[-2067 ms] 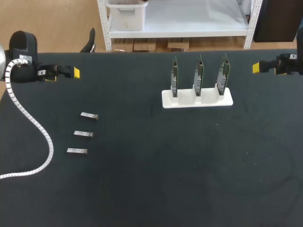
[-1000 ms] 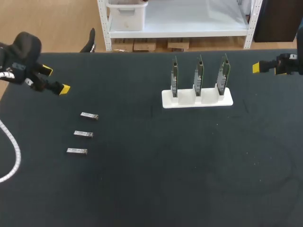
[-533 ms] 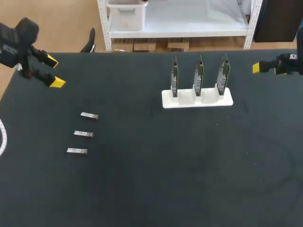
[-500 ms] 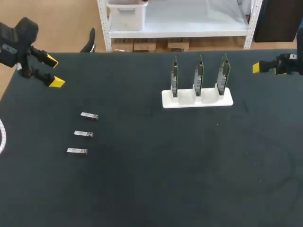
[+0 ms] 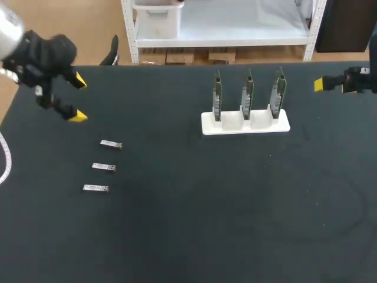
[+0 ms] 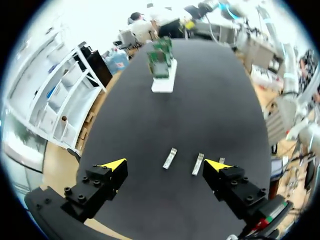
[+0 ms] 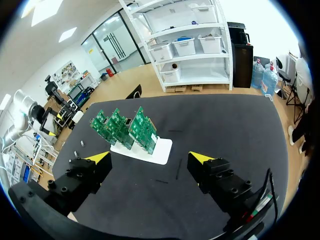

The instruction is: Pick up the optical module with the left hand, and insert it into the network port with the right hand.

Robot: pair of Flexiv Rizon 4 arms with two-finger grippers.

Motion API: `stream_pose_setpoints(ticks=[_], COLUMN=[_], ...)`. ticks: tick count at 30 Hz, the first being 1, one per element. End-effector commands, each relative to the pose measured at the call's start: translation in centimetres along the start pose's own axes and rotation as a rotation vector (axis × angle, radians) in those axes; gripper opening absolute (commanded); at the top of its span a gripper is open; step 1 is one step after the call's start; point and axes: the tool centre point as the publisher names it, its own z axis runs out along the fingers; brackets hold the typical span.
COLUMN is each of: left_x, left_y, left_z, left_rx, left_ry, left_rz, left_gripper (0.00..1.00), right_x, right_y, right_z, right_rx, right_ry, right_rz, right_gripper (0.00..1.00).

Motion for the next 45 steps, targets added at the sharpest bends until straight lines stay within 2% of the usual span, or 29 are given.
stream_pose_setpoints(ticks=[1,3,9,13,16,18,23,25,28,32,33,35,45], left_x=[-0.4,-0.1,-0.1,0.3,0.6,0.5,0.9,1.2,1.5,1.8,1.8,1.8,3.0], left_y=[-0.9,-1.1,-1.1,-0.9,-0.8,-0.7,-0.7,-0.6,-0.5,-0.9,-1.0,-1.3,-1.0], left_z=[2.2,2.7,4.1,5.2,5.7,5.8,6.8,7.3,8.1,8.9,9.0,9.2,10.2], left_rx=[-0.101,-0.090,-0.039,0.006,0.045,0.075,0.113,0.152,0.200,0.181,0.152,0.135,0.147], left_ry=[0.310,0.321,0.378,0.380,0.376,0.333,0.352,0.333,0.316,0.321,0.346,0.345,0.360], left_rz=[0.291,0.316,0.499,0.520,0.495,0.455,0.448,0.398,0.272,0.246,0.266,0.299,0.247], left_gripper=[1.00,1.00,1.00,1.00,1.00,1.00,1.00,1.00,1.00,1.00,1.00,1.00,1.00], right_x=[0.0,0.0,0.0,0.0,0.0,0.0,0.0,0.0,0.0,0.0,0.0,0.0,0.0], right_y=[0.2,0.2,0.2,0.2,0.2,0.2,0.2,0.2,0.2,0.2,0.2,0.2,0.2], right_z=[-0.1,-0.1,-0.1,-0.1,-0.1,-0.1,-0.1,-0.1,-0.1,-0.1,-0.1,-0.1,-0.1], right_rx=[0.009,0.009,0.009,0.009,0.009,0.009,0.009,0.009,0.009,0.009,0.009,0.009,0.009], right_ry=[0.000,0.000,0.000,0.000,0.000,0.000,0.000,0.000,0.000,0.000,0.000,0.000,0.000], right_rz=[0.001,0.001,0.001,0.001,0.001,0.001,0.001,0.001,0.001,0.001,0.001,0.001,0.001], right_gripper=[1.00,1.00,1.00,1.00,1.00,1.00,1.00,1.00,1.00,1.00,1.00,1.00,1.00])
